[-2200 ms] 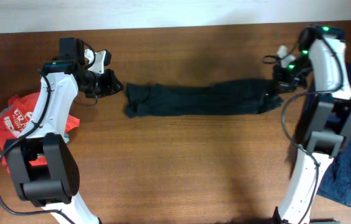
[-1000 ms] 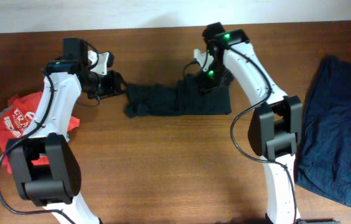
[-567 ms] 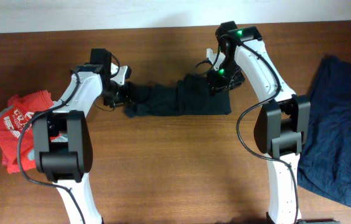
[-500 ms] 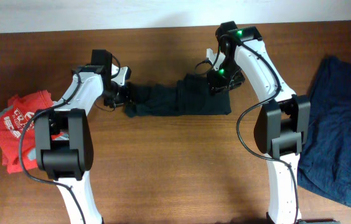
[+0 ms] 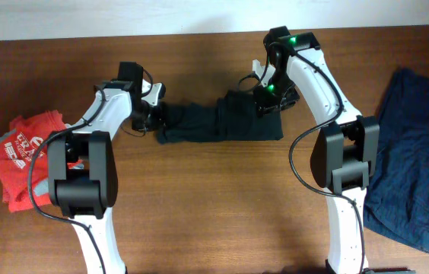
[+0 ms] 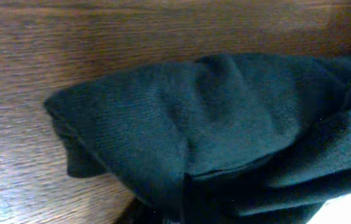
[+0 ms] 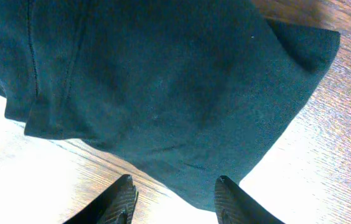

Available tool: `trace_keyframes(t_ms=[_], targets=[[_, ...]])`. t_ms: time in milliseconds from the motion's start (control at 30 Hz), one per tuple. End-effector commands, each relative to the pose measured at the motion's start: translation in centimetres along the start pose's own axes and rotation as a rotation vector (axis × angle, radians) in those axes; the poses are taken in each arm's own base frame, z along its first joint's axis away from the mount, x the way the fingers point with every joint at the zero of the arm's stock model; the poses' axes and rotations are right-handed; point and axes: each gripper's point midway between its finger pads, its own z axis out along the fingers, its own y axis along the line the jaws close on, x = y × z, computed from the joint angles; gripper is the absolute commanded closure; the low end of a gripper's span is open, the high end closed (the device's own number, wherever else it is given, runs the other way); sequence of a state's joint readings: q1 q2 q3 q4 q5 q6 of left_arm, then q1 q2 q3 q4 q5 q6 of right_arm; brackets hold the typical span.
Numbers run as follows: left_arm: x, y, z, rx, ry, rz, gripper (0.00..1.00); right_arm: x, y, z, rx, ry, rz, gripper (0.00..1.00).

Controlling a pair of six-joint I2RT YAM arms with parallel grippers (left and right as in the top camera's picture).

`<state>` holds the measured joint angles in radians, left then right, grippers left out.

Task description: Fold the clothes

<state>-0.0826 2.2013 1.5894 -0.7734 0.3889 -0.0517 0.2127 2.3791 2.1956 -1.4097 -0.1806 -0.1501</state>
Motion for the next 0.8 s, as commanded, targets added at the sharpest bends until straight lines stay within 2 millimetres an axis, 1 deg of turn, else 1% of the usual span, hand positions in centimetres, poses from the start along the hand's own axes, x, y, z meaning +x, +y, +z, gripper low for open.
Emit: trace_keyframes(t_ms=[0,33,67,167,200,267,300,333,367,400,467,500,533,600,667,767], targets=[[0.4,0.0,0.9,0.015,0.022,-0.005,1.0,-0.2,-0.2,-0.4,0.013,-0.009,-0.002,0.54],[0.3,0.1,0.7,0.013,0.018,-0.005,1.0,-0.2,-0.3,-0.4,0.016,-0.009,0.0,0.54],[0.1,0.4,0.4,0.012,0.01,-0.008,1.0,-0.1,-0.9,-0.6,0.032,-0.012,0.023,0.54],[-0.6,1.7,-1.4,-0.001,-0.026,-0.038,1.0,0.1,-3.0,-1.5,0.083,-0.023,0.109,0.54],[-0.9,2.4,-2.3,-0.008,-0.043,-0.045,1.0,0.3,-3.8,-1.9,0.092,-0.029,0.141,0.54],[-1.5,3.7,-4.6,-0.022,-0.087,-0.05,1.0,0.7,-5.3,-2.6,0.091,-0.039,0.197,0.54],[-1.9,4.5,-6.0,-0.034,-0.119,-0.06,1.0,1.1,-6.2,-2.9,0.091,-0.039,0.228,0.54],[-2.2,5.0,-7.0,-0.04,-0.142,-0.067,1.0,1.4,-6.9,-3.0,0.09,-0.035,0.244,0.54],[-2.6,5.5,-8.6,-0.05,-0.179,-0.073,1.0,1.9,-7.7,-3.1,0.089,-0.027,0.265,0.54],[-2.9,6.0,-10.1,-0.057,-0.213,-0.082,1.0,2.4,-8.6,-3.3,0.087,-0.019,0.29,0.54],[-3.2,6.3,-11.9,-0.063,-0.25,-0.088,1.0,3.0,-9.6,-3.5,0.084,-0.013,0.316,0.54],[-3.3,6.0,-13.0,-0.057,-0.273,-0.084,1.0,3.2,-10.2,-3.6,0.083,-0.013,0.331,0.54],[-3.4,5.4,-13.6,-0.04,-0.286,-0.077,1.0,3.4,-10.5,-3.7,0.083,-0.013,0.339,0.54],[-3.5,3.0,-14.5,0.025,-0.301,-0.041,1.0,3.6,-11.0,-3.8,0.083,-0.014,0.351,0.54],[-3.2,0.0,-14.4,0.051,-0.288,0.013,1.0,3.6,-11.1,-3.8,0.083,-0.014,0.352,0.54],[-2.7,-4.2,-12.9,0.07,-0.253,0.103,1.0,3.5,-10.9,-3.7,0.083,-0.014,0.348,0.54]])
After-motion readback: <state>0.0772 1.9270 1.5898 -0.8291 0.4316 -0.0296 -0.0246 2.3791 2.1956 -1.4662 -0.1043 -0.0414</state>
